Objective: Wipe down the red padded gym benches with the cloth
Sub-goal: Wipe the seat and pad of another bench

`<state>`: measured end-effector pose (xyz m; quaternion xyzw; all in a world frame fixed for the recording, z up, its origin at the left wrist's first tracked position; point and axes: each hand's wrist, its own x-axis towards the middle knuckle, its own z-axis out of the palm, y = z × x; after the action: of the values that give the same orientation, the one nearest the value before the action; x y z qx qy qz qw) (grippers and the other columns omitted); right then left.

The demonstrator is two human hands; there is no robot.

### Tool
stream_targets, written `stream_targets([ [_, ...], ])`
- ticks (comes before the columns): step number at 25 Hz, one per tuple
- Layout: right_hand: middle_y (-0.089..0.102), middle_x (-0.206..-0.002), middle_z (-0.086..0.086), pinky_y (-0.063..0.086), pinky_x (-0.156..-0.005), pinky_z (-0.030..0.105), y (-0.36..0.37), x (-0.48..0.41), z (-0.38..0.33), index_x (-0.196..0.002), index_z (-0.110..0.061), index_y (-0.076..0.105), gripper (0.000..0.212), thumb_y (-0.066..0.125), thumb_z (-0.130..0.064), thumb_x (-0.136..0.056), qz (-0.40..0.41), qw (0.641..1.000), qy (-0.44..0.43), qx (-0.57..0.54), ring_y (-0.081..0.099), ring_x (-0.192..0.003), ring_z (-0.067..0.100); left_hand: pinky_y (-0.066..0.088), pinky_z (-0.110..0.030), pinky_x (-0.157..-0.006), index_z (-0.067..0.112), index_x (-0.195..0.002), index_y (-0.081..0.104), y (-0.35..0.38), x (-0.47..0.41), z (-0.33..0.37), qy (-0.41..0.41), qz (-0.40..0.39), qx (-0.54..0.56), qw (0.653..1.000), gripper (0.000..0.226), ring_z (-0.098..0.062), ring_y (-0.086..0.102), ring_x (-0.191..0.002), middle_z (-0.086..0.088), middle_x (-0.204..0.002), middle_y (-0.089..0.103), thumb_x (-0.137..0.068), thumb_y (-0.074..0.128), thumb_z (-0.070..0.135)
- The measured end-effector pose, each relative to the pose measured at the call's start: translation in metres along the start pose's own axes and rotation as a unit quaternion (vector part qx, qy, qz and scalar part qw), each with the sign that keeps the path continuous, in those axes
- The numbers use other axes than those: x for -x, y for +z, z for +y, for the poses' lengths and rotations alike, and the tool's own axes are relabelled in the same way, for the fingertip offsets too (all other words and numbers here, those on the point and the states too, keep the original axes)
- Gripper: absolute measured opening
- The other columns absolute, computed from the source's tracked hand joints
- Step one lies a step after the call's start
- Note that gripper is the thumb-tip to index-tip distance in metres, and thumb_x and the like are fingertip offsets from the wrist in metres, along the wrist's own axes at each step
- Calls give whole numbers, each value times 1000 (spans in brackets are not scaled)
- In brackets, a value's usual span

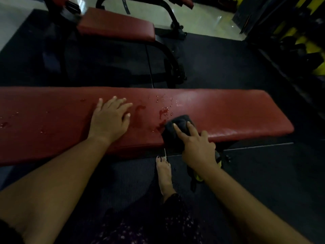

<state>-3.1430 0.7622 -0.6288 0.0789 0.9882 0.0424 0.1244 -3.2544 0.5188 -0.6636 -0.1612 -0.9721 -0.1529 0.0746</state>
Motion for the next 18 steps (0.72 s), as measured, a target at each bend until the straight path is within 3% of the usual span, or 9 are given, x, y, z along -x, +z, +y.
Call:
stream_targets([
  [5, 22, -155, -4, 40, -89, 54, -32, -81, -17, -149, -52, 15, 77, 55, -23, -91, 17, 998, 41, -49, 34, -125, 36, 13, -52, -119, 28, -141, 51, -1, 15, -47, -25, -6, 2, 1000, 42, -21, 35, -143, 3, -149, 47, -99, 46, 24],
  [11, 29, -152, -1, 40, -93, 58, -58, -157, -40, -150, -50, 15, 73, 53, -25, -93, 13, 999, 37, -10, 34, -127, 38, 18, -46, -119, 30, -135, 55, 9, 15, -50, -28, 33, 20, 999, 51, -18, 39, -140, 6, -144, 52, -90, 32, 34],
  [15, 29, -151, -1, 43, -92, 55, -59, -146, -48, -151, -50, 12, 73, 49, -22, -94, 10, 999, -32, 20, 35, -127, 39, 18, -46, -119, 30, -135, 55, 12, 14, -50, -24, 41, 27, 999, 45, -18, 39, -140, 5, -144, 52, -93, 39, 29],
  [18, 23, -155, -2, 42, -91, 55, -42, -104, -42, -150, -51, 15, 73, 49, -20, -94, 29, 999, -30, 2, 33, -128, 38, 18, -46, -119, 30, -136, 55, 12, 14, -50, -28, 41, 37, 998, 41, -18, 38, -141, 5, -144, 52, -97, 47, 21],
])
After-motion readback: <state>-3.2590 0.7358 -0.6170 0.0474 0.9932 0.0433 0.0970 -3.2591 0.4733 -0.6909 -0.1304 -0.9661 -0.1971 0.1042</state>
